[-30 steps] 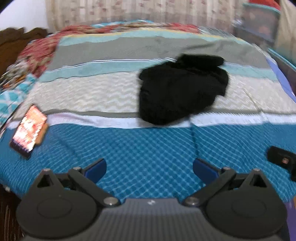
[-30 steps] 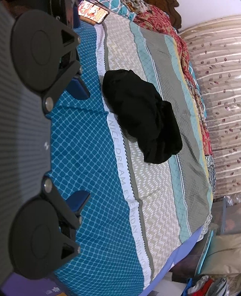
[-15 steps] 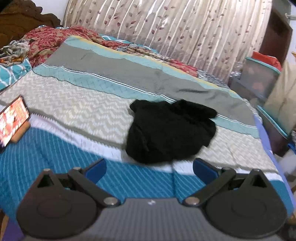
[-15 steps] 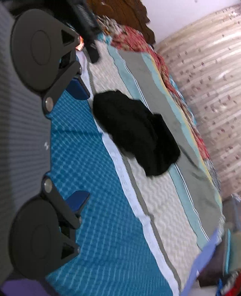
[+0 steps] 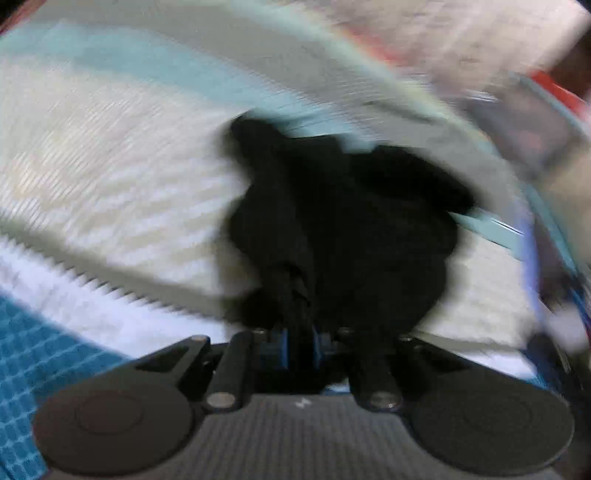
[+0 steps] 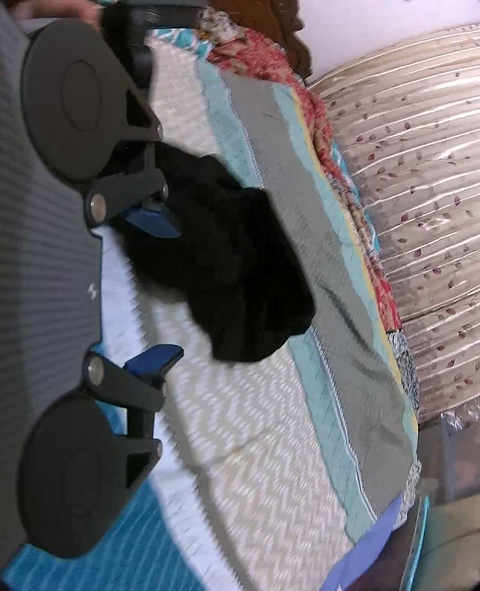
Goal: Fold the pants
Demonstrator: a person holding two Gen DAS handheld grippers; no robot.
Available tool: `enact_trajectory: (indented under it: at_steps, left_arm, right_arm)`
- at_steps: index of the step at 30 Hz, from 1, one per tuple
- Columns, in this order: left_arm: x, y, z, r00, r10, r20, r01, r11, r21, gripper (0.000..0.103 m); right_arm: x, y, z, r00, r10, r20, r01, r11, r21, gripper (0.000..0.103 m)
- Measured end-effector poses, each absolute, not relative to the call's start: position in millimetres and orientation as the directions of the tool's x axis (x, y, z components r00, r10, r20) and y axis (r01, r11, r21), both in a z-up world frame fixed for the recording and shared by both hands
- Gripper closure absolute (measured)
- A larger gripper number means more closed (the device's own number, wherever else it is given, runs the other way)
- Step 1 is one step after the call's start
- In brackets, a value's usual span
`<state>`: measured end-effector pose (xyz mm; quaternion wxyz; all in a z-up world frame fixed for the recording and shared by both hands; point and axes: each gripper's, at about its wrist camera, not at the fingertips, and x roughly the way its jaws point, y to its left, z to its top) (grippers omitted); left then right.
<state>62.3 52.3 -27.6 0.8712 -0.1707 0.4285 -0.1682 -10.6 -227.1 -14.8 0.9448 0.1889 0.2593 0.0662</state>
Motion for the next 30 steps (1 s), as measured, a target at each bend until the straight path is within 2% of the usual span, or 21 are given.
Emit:
enact_trajectory:
  at_steps: [2,4,5,7,8,9,10,12,15,17,19,20,21,22,23,24,25,26,28,30]
  left_arm:
    - [24,15,-2,0.534,-0.619,-0.576,0.456,0.785,-0.42,0.092]
    - [-9,-8,14,0.486,-0.714,-0.504,0.655,0.679,-0.331,0.088]
    - [-18,-10,19,0.466,-0.746,-0.477,0.707,0.637,-0.307,0.082]
    - [-16,4,23,0.439,-0.789,-0.429,0.725,0.593,-0.351,0.079]
    - [-8,20,24,0.456,-0.795,-0.401,0.7,0.598,-0.391,0.067]
    - [1,36,24,0.5,-0.778,-0.38,0.653,0.627,-0.425,0.044]
    - [15,58,23,0.569,-0.734,-0.371,0.573,0.678,-0.461,0.037]
    - [40,88,16,0.66,-0.635,-0.401,0.415,0.754,-0.509,0.04]
    - [75,107,-7,0.685,-0.534,-0.496,0.245,0.81,-0.534,0.04]
    - [86,100,-24,0.646,-0.52,-0.56,0.197,0.821,-0.535,0.04]
    - [88,89,-36,0.596,-0.56,-0.575,0.216,0.802,-0.558,0.039]
    - [86,80,-42,0.575,-0.578,-0.579,0.231,0.794,-0.563,0.044]
    - [87,73,-48,0.553,-0.59,-0.589,0.242,0.79,-0.564,0.054]
    - [90,71,-55,0.515,-0.61,-0.602,0.25,0.779,-0.575,0.083]
    - [91,65,-56,0.491,-0.626,-0.606,0.253,0.768,-0.588,0.092]
    - [89,62,-59,0.49,-0.627,-0.606,0.248,0.767,-0.592,0.094]
    - [87,61,-57,0.508,-0.615,-0.602,0.251,0.775,-0.58,0.095]
    - [82,64,-49,0.528,-0.609,-0.591,0.264,0.78,-0.567,0.095]
    - [73,78,-31,0.566,-0.618,-0.545,0.276,0.766,-0.581,0.095]
    - [70,94,-12,0.616,-0.617,-0.49,0.269,0.749,-0.605,0.095]
  right_arm:
    - [-7,-236,-8,0.9,0.171,-0.402,-0.005,0.924,0.383,0.036]
    - [-9,-251,-6,0.924,0.059,-0.378,0.092,0.924,0.37,0.035]
    - [-12,-260,-6,0.927,0.01,-0.375,0.144,0.915,0.378,0.035]
    - [-24,-279,-9,0.925,-0.04,-0.379,0.202,0.895,0.397,0.035]
    - [-30,-285,-10,0.922,-0.049,-0.384,0.209,0.898,0.388,0.033]
    - [-36,-288,-12,0.92,-0.049,-0.389,0.207,0.904,0.375,0.031]
    - [-40,-289,-14,0.919,-0.04,-0.392,0.198,0.907,0.372,0.03]
    - [-49,-287,-20,0.918,0.016,-0.396,0.155,0.905,0.396,0.022]
    - [-48,-269,-30,0.906,0.137,-0.401,0.058,0.897,0.438,0.017]
    - [-46,-256,-31,0.893,0.207,-0.4,-0.001,0.889,0.458,0.014]
    - [-39,-240,-30,0.869,0.28,-0.408,-0.077,0.89,0.449,0.011]
    - [-34,-232,-27,0.854,0.315,-0.414,-0.116,0.891,0.438,0.011]
    - [-30,-222,-27,0.833,0.352,-0.428,-0.157,0.89,0.427,0.011]
    - [-25,-216,-27,0.809,0.377,-0.451,-0.188,0.893,0.409,0.011]
    - [-21,-207,-28,0.783,0.39,-0.484,-0.22,0.902,0.371,0.015]
    - [-17,-199,-29,0.766,0.383,-0.516,-0.24,0.915,0.323,0.047]
    - [-15,-196,-30,0.747,0.378,-0.548,-0.238,0.92,0.311,0.071]
    - [-15,-198,-32,0.731,0.385,-0.563,-0.215,0.913,0.346,0.087]
    - [-20,-208,-23,0.731,0.461,-0.504,-0.219,0.857,0.467,0.087]
    - [-26,-202,-6,0.709,0.566,-0.42,-0.308,0.785,0.537,0.087]
